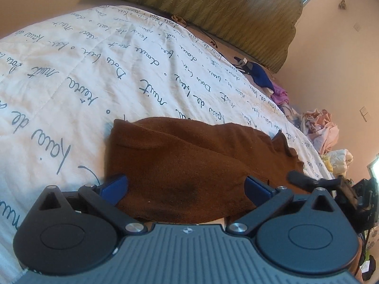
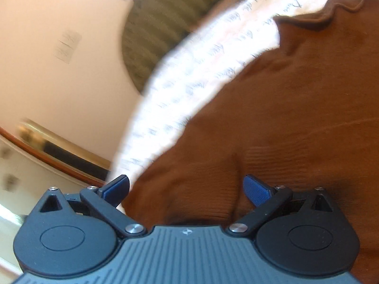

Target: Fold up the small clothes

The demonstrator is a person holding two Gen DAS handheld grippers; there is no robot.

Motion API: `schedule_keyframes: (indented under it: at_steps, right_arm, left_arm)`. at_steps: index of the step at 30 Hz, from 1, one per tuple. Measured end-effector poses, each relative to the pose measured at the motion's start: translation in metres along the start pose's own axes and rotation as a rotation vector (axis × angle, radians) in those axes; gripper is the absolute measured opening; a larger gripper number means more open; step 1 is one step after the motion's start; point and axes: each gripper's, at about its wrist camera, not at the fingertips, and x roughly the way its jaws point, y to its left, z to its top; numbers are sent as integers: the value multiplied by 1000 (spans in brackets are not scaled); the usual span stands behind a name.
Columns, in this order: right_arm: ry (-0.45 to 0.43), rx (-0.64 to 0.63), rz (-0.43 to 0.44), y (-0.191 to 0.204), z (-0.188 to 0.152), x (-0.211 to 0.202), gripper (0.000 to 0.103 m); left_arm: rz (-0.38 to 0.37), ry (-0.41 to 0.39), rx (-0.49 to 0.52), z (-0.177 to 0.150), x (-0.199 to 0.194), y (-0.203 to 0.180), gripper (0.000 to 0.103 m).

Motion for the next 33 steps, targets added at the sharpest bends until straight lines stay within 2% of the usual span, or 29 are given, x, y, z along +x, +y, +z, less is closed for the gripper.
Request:
schedule_keyframes:
  at_steps: [3, 5, 10, 12, 13, 14, 15, 18, 22, 24, 26, 27, 29, 33]
  right_arm:
    - [38, 13, 46, 3, -2, 8, 102]
    - [54, -28, -20, 10, -5, 15, 102]
    - [48, -40, -52, 16, -7, 23, 102]
    - [48, -63, -67, 19, -8, 25, 91]
    - [50, -81, -92, 19, -8, 24, 68]
    - [54, -91, -124, 19, -9, 24, 35]
    - [59, -89, -156, 18, -8, 24, 28]
    - [52, -71, -132, 11, -9, 24, 28]
    - [41, -61, -119, 7, -11, 21, 18]
    - [33, -72, -122, 9, -11, 19, 19]
    - [29, -59, -141, 10, -9, 15, 33]
    - [37, -40, -141, 9, -8, 13, 36]
    - [23, -7, -124, 5, -7, 7, 54]
    - [41, 49, -113, 5, -6, 2, 65]
  left_arm:
    - [8, 20, 21, 0, 1, -2, 102]
    - [19, 27, 40, 0, 3, -4, 102]
    - [22, 31, 32, 1, 4, -4, 103]
    - [21, 30, 26, 1, 5, -2, 103]
    - [20, 30, 22, 1, 5, -2, 103]
    - [20, 30, 20, 1, 5, -1, 103]
    - [19, 28, 17, 2, 5, -1, 103]
    - [25, 25, 30, 0, 5, -2, 103]
    - [27, 24, 39, -1, 4, -3, 103]
    - [21, 24, 33, 0, 4, -2, 103]
    - [16, 25, 27, 0, 3, -1, 103]
    - [14, 26, 28, -1, 2, 0, 103]
    - [12, 27, 35, -1, 2, 0, 103]
    - [10, 22, 31, -2, 1, 1, 103]
